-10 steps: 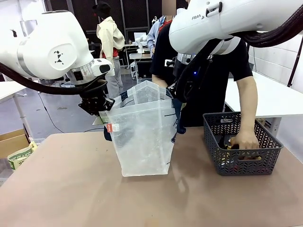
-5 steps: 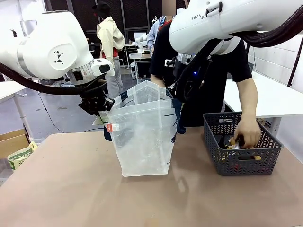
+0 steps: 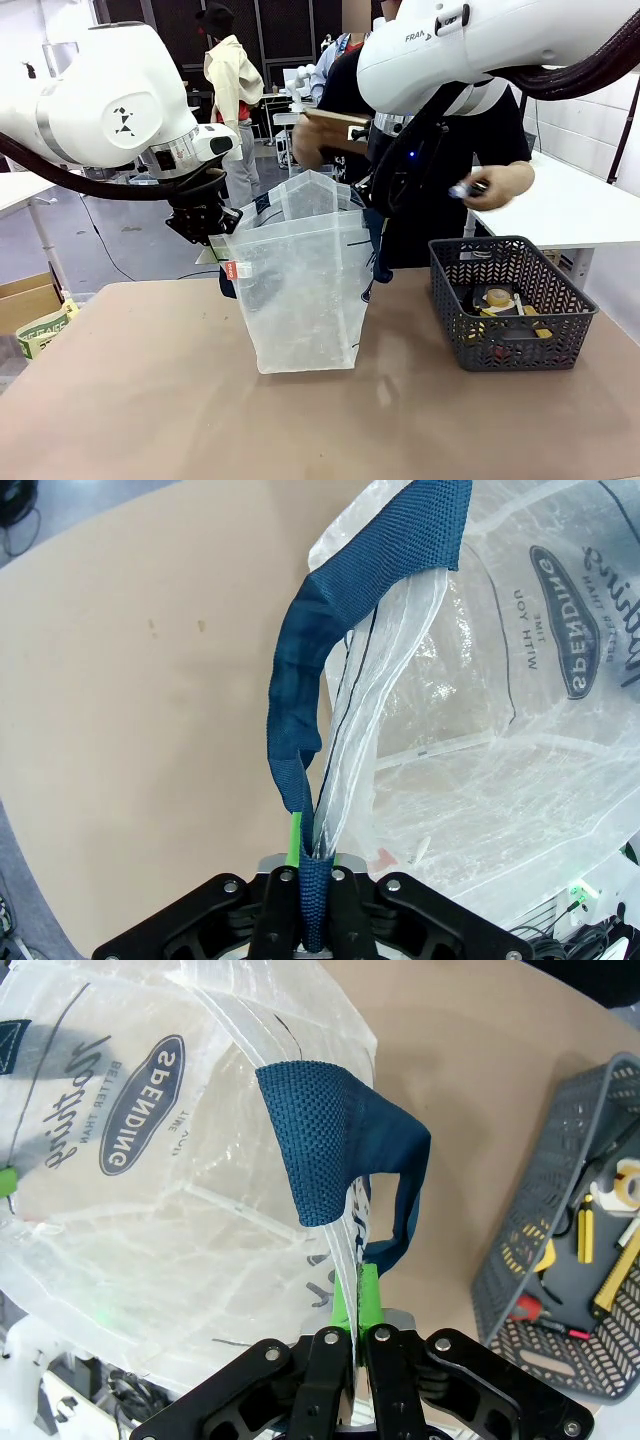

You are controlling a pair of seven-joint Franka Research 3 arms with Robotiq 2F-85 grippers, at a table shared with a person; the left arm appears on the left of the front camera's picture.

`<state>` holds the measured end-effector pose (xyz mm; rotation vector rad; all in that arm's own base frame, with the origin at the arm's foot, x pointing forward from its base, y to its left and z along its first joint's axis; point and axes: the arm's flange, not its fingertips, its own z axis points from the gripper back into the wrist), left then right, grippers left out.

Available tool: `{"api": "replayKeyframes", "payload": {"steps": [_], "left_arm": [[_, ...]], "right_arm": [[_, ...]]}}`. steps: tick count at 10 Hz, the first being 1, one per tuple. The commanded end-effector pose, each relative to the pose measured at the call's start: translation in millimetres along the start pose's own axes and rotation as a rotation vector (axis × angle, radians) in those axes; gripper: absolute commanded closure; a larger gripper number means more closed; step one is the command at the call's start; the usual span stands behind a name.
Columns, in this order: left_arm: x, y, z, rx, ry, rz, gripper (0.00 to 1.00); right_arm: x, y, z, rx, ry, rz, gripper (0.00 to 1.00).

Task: Transfer purchased items from the store into the shopping bag.
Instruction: Move the Reusable shopping bag to the right side of the table.

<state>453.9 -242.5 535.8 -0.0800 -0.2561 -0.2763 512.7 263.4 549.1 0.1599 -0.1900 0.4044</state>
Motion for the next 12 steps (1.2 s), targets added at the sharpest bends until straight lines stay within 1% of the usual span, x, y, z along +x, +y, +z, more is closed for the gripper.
{"api": "replayKeyframes", "payload": {"steps": [1, 12], "left_arm": [[0.3, 4.8, 2.2, 0.007, -0.004, 0.004, 1.00], [0.3, 4.8, 2.2, 0.007, -0.004, 0.004, 1.00]], "right_arm": [[-0.5, -4.2, 0.5, -0.003, 0.003, -0.006, 1.00], [0.0, 0.0, 0.0, 0.000, 0.000, 0.000, 1.00]]}}
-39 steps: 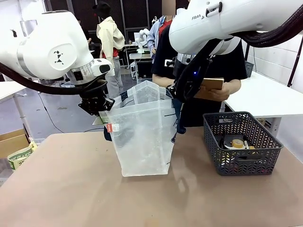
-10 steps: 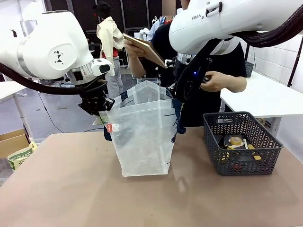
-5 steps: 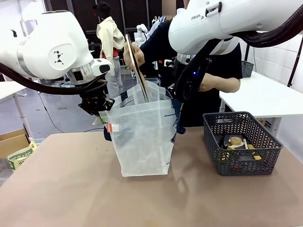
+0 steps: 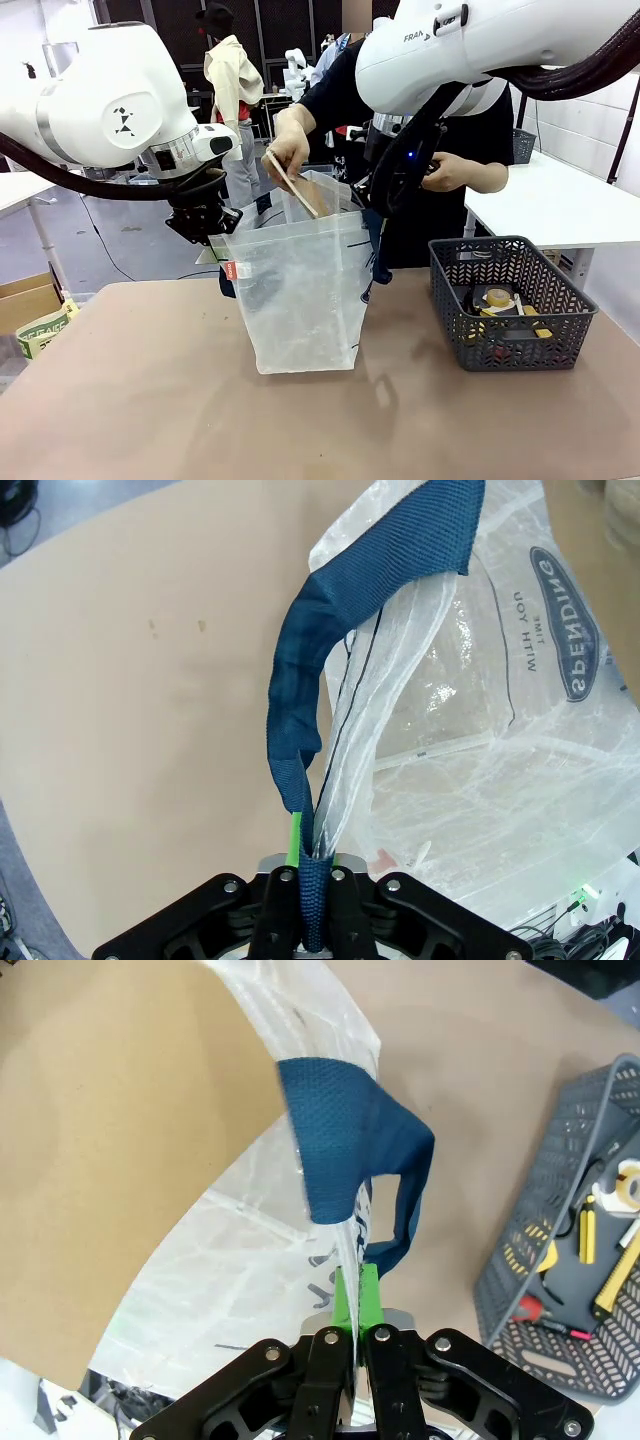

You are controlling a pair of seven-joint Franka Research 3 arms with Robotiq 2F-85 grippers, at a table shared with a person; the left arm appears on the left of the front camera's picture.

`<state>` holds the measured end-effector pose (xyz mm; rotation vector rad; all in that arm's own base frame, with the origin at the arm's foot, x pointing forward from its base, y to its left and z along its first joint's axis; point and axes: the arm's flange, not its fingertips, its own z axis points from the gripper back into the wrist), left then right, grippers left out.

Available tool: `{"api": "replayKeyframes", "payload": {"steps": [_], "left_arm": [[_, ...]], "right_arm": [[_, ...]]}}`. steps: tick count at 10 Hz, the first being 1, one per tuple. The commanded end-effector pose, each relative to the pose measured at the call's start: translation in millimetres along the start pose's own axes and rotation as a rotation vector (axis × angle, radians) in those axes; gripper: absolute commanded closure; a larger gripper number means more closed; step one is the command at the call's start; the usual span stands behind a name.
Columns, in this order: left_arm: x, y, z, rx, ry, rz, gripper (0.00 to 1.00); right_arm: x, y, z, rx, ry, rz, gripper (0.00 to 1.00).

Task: Transfer purchased items from the store into the shopping bag.
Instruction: Move the Reusable shopping bag to the right side of the table.

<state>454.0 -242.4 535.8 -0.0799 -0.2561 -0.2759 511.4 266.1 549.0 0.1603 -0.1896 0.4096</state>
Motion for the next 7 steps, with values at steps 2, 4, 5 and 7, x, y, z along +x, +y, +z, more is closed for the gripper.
{"api": "replayKeyframes", "payload": {"steps": [2, 4, 5, 7], "left_arm": [[0.2, 4.7, 2.2, 0.007, -0.004, 0.004, 1.00], [0.2, 4.7, 2.2, 0.007, -0.004, 0.004, 1.00], [0.2, 4.7, 2.2, 0.007, -0.004, 0.004, 1.00], [0.2, 4.7, 2.2, 0.007, -0.004, 0.004, 1.00]], "right_arm": [[0.2, -3.0, 0.4, -0.001, -0.001, -0.005, 1.00], [0.2, -3.0, 0.4, -0.001, -0.001, -0.005, 1.00], [0.2, -3.0, 0.4, -0.001, -0.001, -0.005, 1.00], [0.2, -3.0, 0.4, -0.001, -0.001, -0.005, 1.00]]}}
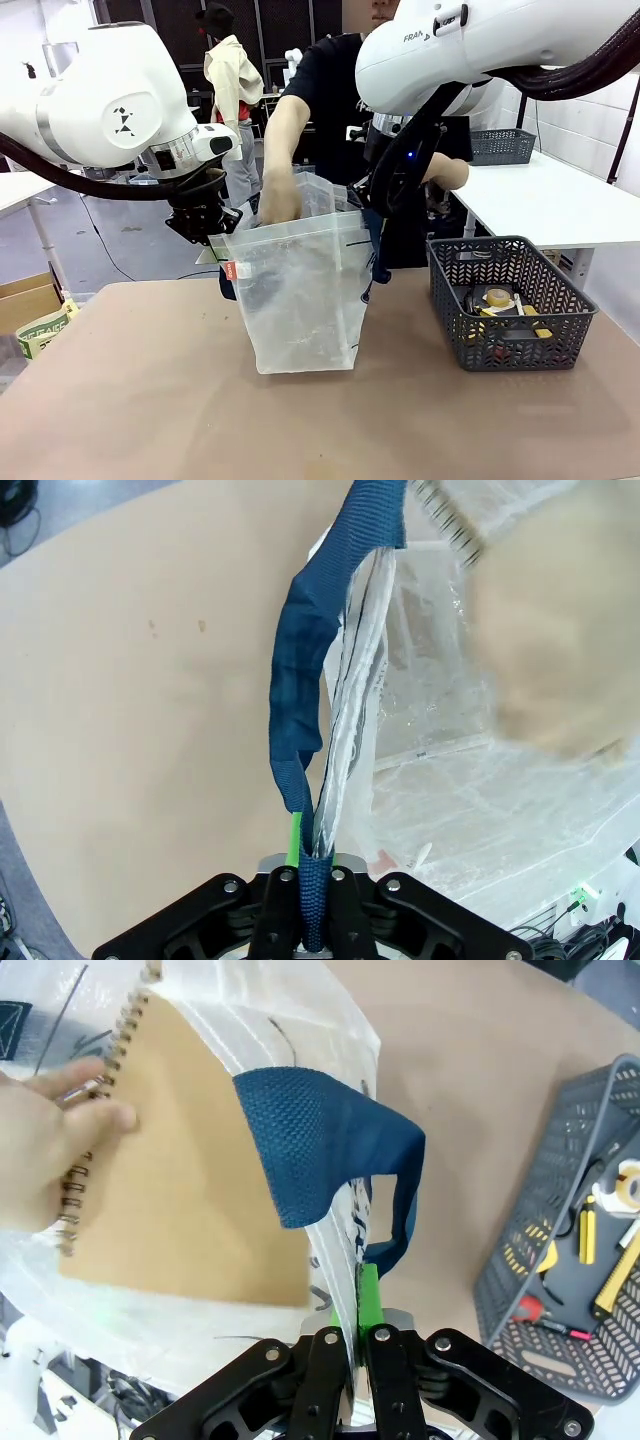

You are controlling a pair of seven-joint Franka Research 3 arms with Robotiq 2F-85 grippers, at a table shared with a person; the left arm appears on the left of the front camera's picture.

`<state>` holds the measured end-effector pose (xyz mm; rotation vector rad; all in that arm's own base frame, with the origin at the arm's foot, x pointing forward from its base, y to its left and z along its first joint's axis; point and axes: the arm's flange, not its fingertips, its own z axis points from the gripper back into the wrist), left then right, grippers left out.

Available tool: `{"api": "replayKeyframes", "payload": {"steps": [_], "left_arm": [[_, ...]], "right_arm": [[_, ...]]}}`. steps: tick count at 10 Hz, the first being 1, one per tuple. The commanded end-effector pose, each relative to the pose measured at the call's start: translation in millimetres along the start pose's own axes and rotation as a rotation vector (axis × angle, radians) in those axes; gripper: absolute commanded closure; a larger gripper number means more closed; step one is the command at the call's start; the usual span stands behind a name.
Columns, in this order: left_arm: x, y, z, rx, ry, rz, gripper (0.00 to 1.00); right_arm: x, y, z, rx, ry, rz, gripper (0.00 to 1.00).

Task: Transfer purchased items from the store into the shopping bag.
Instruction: Move the Reusable shopping bag to the right side of the table.

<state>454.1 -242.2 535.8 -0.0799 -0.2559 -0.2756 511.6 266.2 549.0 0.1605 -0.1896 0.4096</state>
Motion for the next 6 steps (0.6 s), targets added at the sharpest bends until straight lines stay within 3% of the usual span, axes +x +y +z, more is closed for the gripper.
{"api": "replayKeyframes", "payload": {"steps": [1, 6], "left_arm": [[0.2, 4.5, 2.1, 0.007, -0.005, 0.003, 1.00], [0.2, 4.5, 2.1, 0.007, -0.005, 0.003, 1.00]], "right_arm": [[-0.1, -3.0, 0.4, -0.001, -0.001, -0.005, 1.00], [-0.1, -3.0, 0.4, -0.001, -0.001, -0.005, 1.00]]}}
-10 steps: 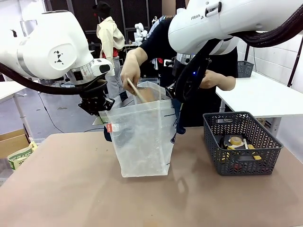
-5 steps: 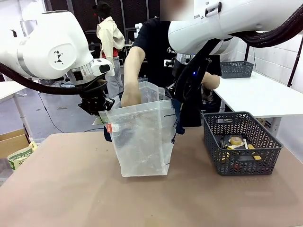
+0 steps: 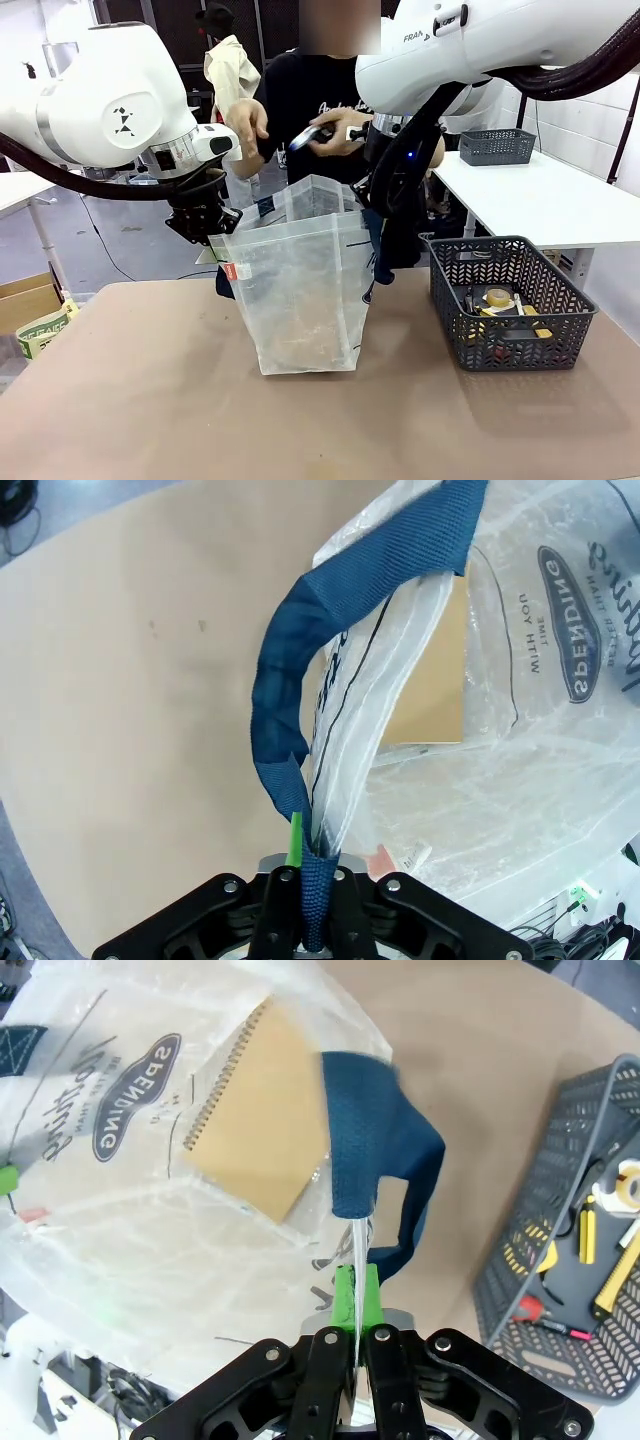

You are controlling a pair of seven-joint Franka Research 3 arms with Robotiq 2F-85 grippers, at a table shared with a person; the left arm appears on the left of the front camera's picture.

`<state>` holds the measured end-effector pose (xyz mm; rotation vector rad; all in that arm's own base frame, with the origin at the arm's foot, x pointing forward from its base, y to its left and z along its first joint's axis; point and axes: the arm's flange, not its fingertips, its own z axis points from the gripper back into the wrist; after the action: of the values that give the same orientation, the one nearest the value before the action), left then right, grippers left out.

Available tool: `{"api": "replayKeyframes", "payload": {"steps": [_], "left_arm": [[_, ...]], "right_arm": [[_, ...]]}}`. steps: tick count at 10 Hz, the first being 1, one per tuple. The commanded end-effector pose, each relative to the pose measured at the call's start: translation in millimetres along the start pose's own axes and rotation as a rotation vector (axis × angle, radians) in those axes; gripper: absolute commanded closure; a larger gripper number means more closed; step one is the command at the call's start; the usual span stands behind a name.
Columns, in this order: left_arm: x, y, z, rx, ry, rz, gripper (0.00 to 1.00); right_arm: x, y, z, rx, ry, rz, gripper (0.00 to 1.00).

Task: Transfer purchased items from the store into the shopping bag.
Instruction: Move the Reusable shopping bag to the right side of the table.

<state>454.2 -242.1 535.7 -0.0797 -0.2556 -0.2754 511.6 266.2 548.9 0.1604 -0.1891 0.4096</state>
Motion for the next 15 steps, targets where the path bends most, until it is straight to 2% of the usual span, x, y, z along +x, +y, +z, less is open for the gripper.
{"api": "replayKeyframes", "payload": {"steps": [1, 15], "left_arm": [[0.2, 4.3, 2.3, 0.007, -0.005, 0.003, 1.00], [0.2, 4.3, 2.3, 0.007, -0.005, 0.003, 1.00]], "right_arm": [[-0.1, -2.9, 0.6, -0.001, -0.001, -0.005, 1.00], [-0.1, -2.9, 0.6, -0.001, -0.001, -0.005, 1.00]]}}
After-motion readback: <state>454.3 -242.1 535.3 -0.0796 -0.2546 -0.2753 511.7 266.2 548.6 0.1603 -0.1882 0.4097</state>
